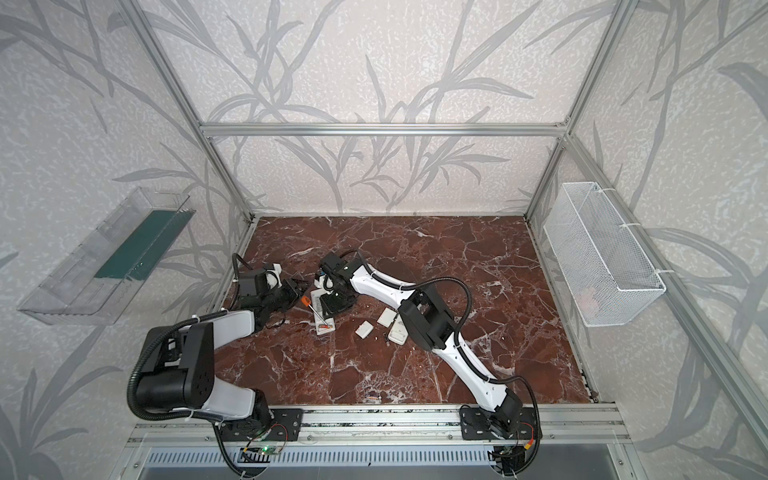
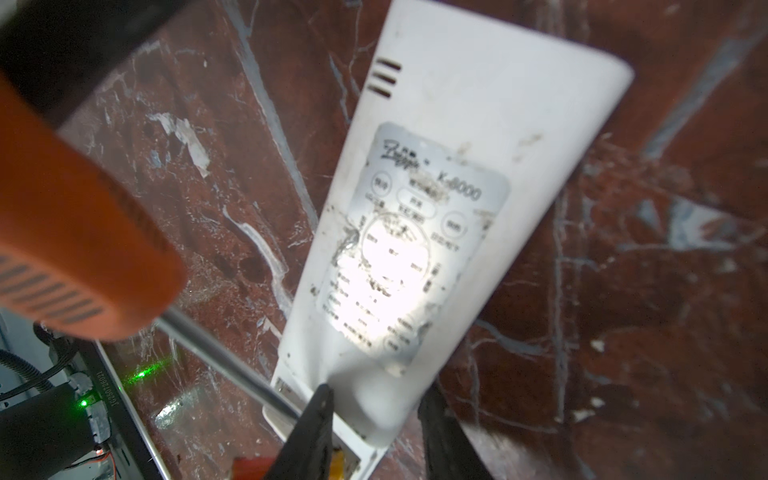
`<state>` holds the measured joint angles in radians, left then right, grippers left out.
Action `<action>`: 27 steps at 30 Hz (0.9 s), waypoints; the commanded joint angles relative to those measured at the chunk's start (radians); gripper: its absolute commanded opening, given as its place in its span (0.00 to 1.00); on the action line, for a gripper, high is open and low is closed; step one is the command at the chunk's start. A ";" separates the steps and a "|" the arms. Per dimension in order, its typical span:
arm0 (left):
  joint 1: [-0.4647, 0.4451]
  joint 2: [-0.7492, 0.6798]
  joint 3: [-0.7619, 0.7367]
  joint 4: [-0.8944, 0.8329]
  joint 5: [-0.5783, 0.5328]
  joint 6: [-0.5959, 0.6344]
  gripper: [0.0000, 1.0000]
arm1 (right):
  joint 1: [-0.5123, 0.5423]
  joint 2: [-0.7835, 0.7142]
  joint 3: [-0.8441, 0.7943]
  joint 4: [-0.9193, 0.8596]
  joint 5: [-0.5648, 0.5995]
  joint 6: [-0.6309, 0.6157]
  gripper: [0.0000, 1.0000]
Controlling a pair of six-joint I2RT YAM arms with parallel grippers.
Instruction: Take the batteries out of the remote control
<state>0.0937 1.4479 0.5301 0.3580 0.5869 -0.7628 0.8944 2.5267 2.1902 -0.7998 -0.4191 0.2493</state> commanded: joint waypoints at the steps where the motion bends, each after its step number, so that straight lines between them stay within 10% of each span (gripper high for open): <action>1: -0.006 -0.082 -0.020 -0.050 0.024 -0.048 0.00 | 0.015 0.070 -0.034 -0.081 0.096 -0.018 0.35; 27: -0.008 -0.263 0.059 -0.235 -0.013 0.070 0.00 | 0.015 -0.004 0.119 -0.151 0.202 -0.076 0.45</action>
<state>0.0830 1.2129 0.5232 0.1818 0.5678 -0.7452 0.9119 2.5267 2.2589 -0.8734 -0.2878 0.2054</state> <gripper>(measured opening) 0.288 0.452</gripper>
